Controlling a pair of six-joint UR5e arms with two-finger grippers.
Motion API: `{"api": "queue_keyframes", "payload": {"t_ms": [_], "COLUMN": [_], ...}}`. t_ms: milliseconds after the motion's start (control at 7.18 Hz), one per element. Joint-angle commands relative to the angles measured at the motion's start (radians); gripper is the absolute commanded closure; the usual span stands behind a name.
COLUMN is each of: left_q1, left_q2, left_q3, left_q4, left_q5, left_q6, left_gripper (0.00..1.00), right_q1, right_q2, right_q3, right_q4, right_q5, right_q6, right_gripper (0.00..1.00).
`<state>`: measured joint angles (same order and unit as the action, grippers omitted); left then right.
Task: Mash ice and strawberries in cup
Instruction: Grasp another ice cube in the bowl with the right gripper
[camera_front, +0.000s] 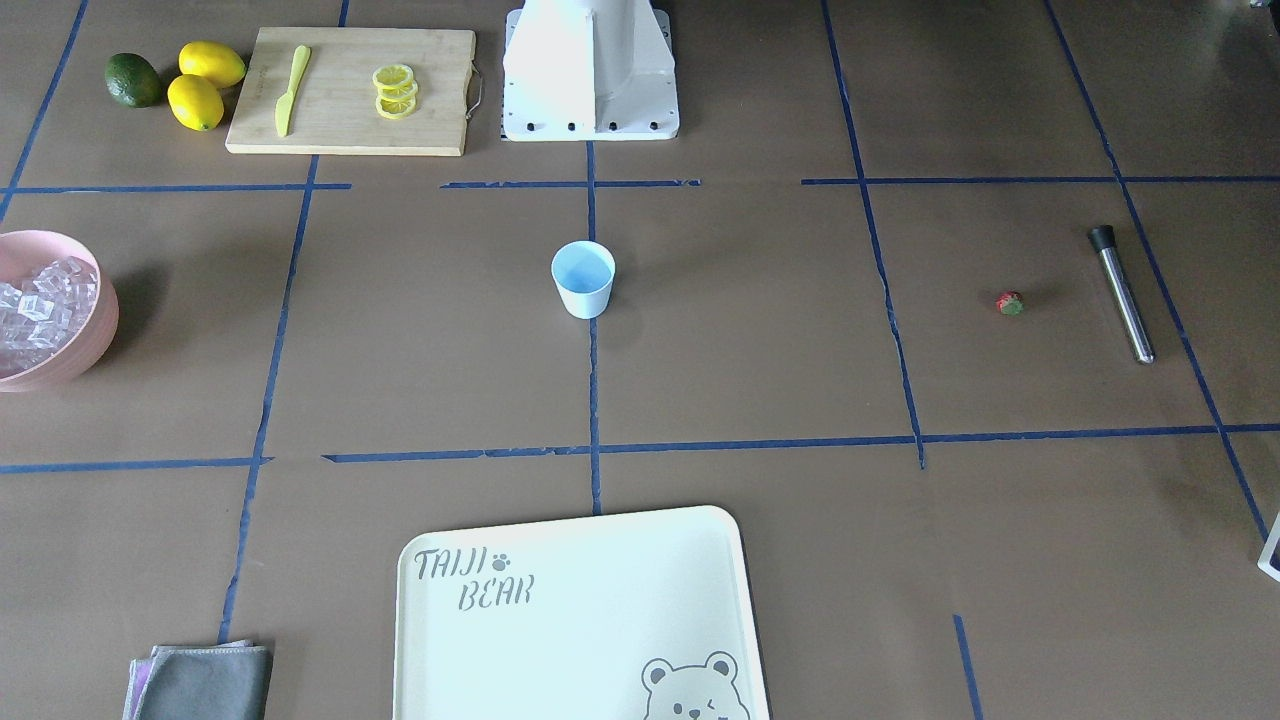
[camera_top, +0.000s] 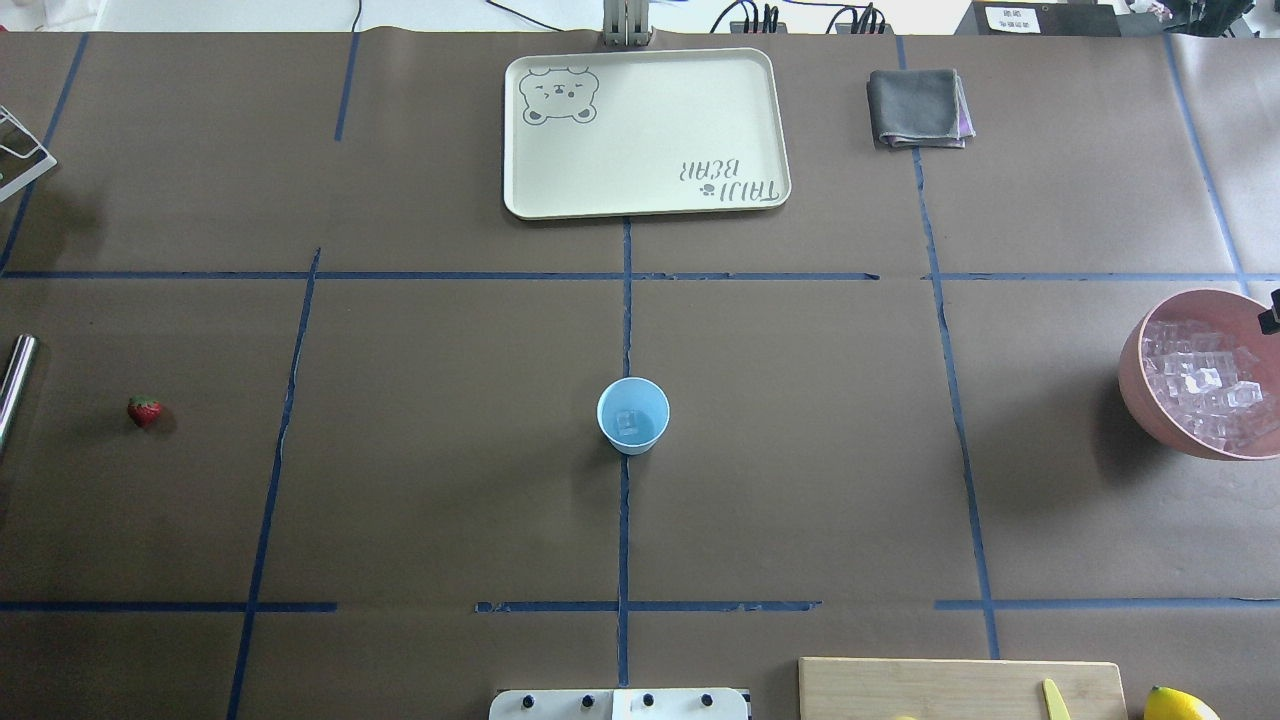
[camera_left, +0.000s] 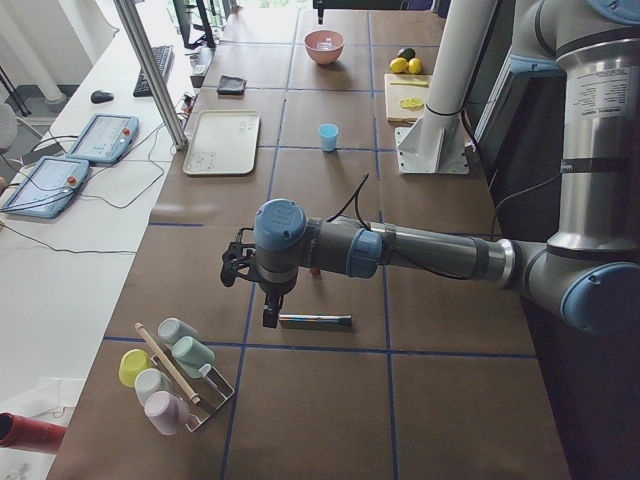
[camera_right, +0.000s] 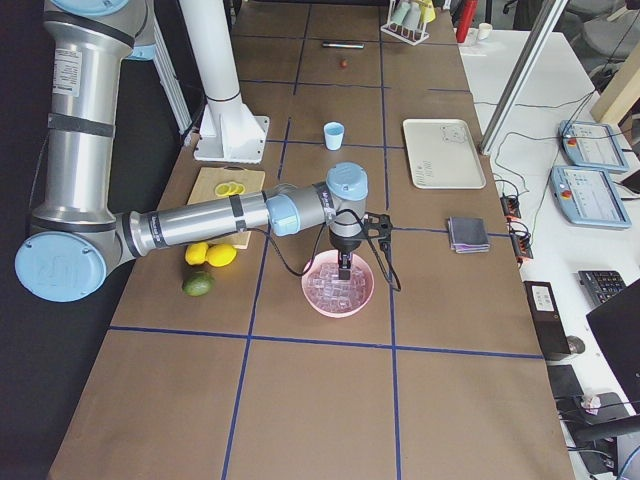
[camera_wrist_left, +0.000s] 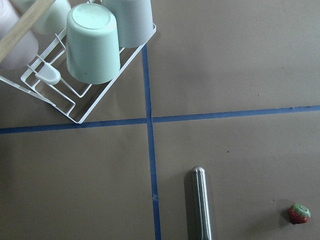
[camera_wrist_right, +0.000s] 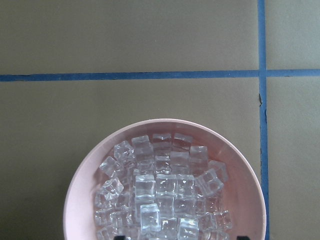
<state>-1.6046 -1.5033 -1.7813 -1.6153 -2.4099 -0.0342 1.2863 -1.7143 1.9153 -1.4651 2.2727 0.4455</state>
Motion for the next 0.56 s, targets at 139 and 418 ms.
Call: {"api": "queue_keyframes", "payload": {"t_ms": [139, 418], "left_q1": [0.0, 0.0], "left_q2": [0.0, 0.0], "left_q3": [-0.004, -0.004], "left_q4": [0.0, 0.0], "left_q5": [0.0, 0.0], "left_q6": [0.0, 0.0], "left_gripper": [0.0, 0.0], "right_q1": [-0.028, -0.083], "right_q2": [-0.007, -0.013], "right_q3": [-0.03, -0.039], "right_q4": [0.0, 0.0], "right_q5": [-0.002, -0.015], "right_q6": [-0.001, -0.001], "right_gripper": [0.34, 0.38]}}
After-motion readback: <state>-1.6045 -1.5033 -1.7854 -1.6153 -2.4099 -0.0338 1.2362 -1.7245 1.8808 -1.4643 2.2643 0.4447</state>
